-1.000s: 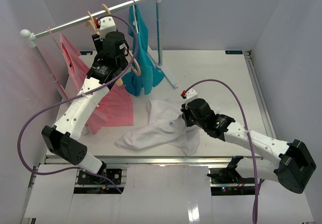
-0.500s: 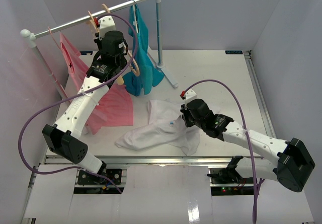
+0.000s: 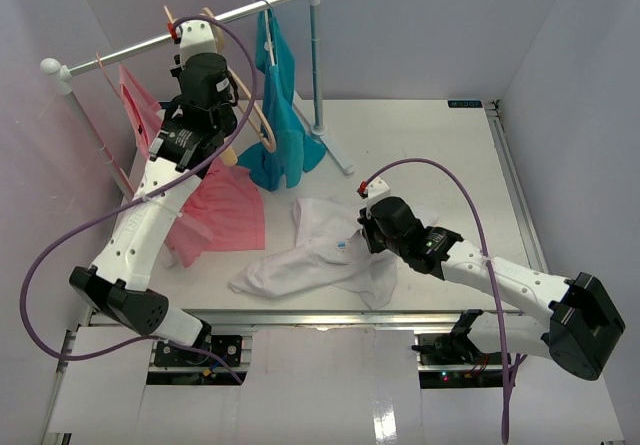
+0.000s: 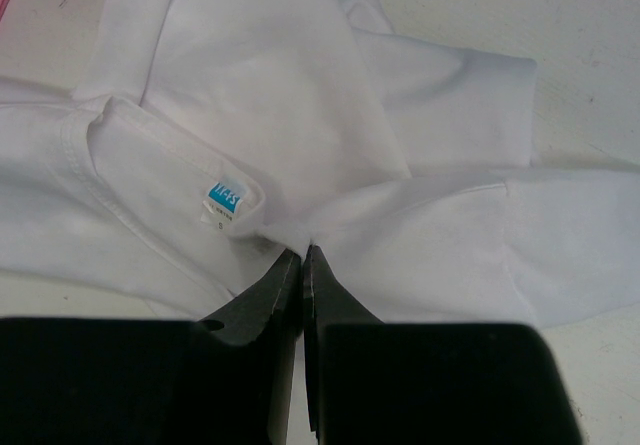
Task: Place the t-shirt on the hanger
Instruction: Pick up the hanger from the clothesline, then place the T-shirt on the hanger.
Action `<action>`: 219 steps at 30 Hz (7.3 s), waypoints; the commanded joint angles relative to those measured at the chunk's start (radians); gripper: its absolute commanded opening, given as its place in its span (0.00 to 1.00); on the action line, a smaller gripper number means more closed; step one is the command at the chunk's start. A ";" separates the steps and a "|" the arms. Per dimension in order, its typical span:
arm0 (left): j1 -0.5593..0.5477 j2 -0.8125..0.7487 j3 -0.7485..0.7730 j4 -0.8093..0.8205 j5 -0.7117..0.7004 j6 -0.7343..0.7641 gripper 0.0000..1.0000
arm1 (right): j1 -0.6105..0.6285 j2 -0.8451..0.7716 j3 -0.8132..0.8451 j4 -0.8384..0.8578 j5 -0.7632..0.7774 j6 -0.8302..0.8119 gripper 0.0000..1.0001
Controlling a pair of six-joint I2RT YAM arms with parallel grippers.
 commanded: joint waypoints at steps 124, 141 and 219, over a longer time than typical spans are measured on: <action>-0.039 -0.658 -1.068 0.548 1.549 -0.125 0.00 | 0.023 -0.110 0.445 -0.239 0.007 0.027 0.08; -0.040 -0.781 -0.919 0.117 1.560 0.065 0.00 | 0.024 -0.139 0.496 -0.316 0.074 -0.015 0.08; -0.040 -0.597 -1.083 0.702 1.982 -0.087 0.00 | 0.035 -0.098 0.595 -0.459 -0.639 -0.726 0.65</action>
